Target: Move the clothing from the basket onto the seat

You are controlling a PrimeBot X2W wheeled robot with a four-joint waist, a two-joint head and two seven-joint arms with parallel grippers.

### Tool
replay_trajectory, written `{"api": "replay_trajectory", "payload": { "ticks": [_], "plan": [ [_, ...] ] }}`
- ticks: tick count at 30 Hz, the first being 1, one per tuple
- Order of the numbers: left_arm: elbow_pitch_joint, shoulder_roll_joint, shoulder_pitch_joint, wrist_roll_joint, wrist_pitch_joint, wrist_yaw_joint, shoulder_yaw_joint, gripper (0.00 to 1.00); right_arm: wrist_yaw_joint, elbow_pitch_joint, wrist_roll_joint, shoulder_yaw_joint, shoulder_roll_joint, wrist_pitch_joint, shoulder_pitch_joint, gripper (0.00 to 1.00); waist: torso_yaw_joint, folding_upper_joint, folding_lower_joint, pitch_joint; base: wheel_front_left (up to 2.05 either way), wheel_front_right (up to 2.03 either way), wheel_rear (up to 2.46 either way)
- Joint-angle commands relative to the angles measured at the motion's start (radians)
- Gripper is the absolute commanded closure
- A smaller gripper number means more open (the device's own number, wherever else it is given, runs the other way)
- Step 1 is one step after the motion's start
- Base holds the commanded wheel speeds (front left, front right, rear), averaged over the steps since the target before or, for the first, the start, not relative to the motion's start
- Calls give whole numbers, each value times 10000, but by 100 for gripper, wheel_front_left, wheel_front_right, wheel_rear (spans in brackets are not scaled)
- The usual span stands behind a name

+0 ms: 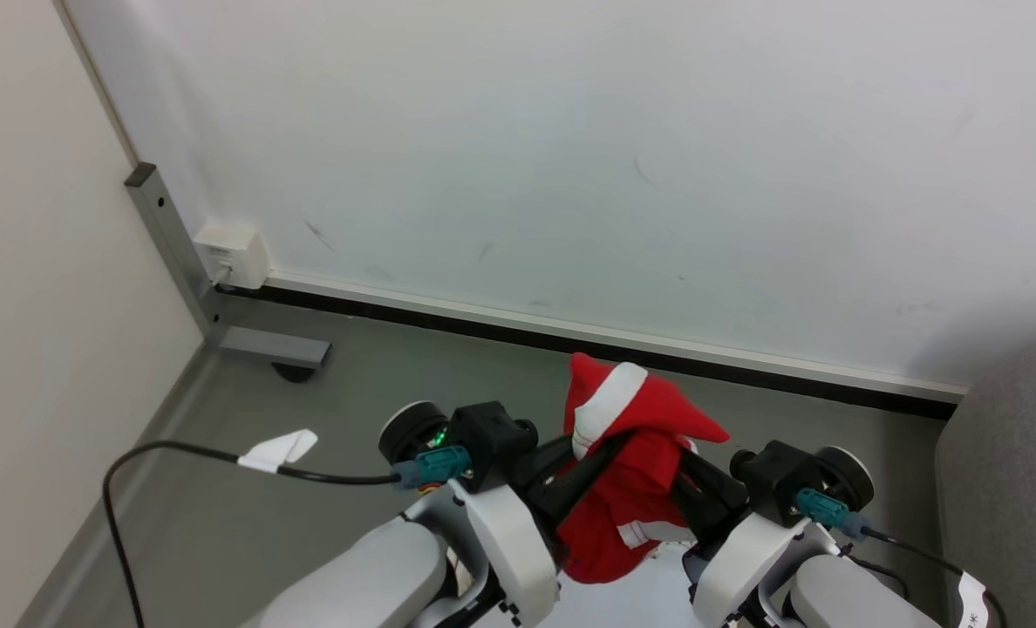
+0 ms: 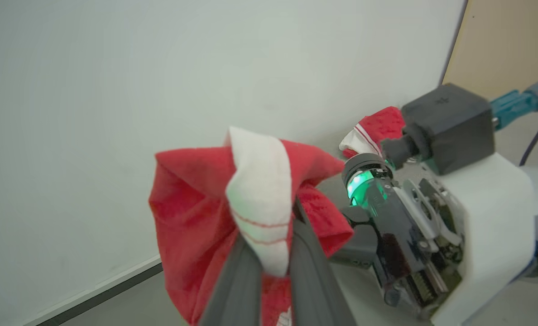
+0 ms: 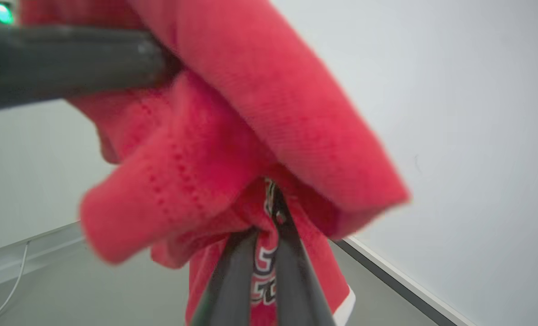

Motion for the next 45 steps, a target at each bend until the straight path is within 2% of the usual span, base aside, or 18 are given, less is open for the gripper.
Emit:
{"api": "replay_trajectory", "payload": {
  "ticks": [1, 13, 14, 15, 16, 26, 28, 29, 41, 45],
  "plan": [
    [49, 34, 171, -55, -111, 29, 55, 100, -23, -84, 37, -131, -108, 4, 172, 100, -45, 0, -1, 3, 0, 0, 0],
    [228, 256, 483, -271, -410, 161, 162, 100, -25, -1127, -553, -1851, -409, 2, 845, 100, -693, 0, -1, 155, 0, 0, 0],
    [208, 249, 486, -274, -416, 158, 151, 86, -25, -1238, -650, -2000, -427, 2, 897, 100, -765, 0, -1, 178, 0, 0, 0],
    [190, 244, 489, -292, -433, 163, 154, 53, -25, -1321, -729, -2129, -432, 2, 951, 100, -841, 0, -1, 204, 0, 0, 0],
    [161, 247, 475, -267, -435, 169, 142, 0, -26, -1404, -815, -2269, -451, 2, 989, 100, -927, 0, -1, 228, 0, 0, 0],
    [-253, 353, 333, -52, -546, 352, 168, 0, -25, -2049, -1377, -3117, -724, 2, 924, 100, -1944, 0, -1, 538, 0, 0, 0],
    [-374, 442, 312, 18, -561, 429, 184, 0, -25, -2302, -1565, -3456, -807, 1, 873, 100, -2394, 0, -1, 656, 0, 0, 0],
    [-374, 442, 312, 18, -561, 429, 184, 0, -25, -2302, -1565, -3456, -807, 1, 873, 100, -2394, 0, -1, 656, 0, 0, 0],
    [-258, 651, 198, 409, -766, 763, 153, 0, -25, -3330, -2098, -4583, -1238, 1, 1302, 100, -4413, 0, -1, 1037, 0, 0, 0],
    [-173, 651, 151, 553, -899, 803, 190, 0, -25, -3670, -2198, -4929, -1252, 3, 1501, 100, -4902, 0, -1, 1155, 0, 0, 0]
  ]
}}
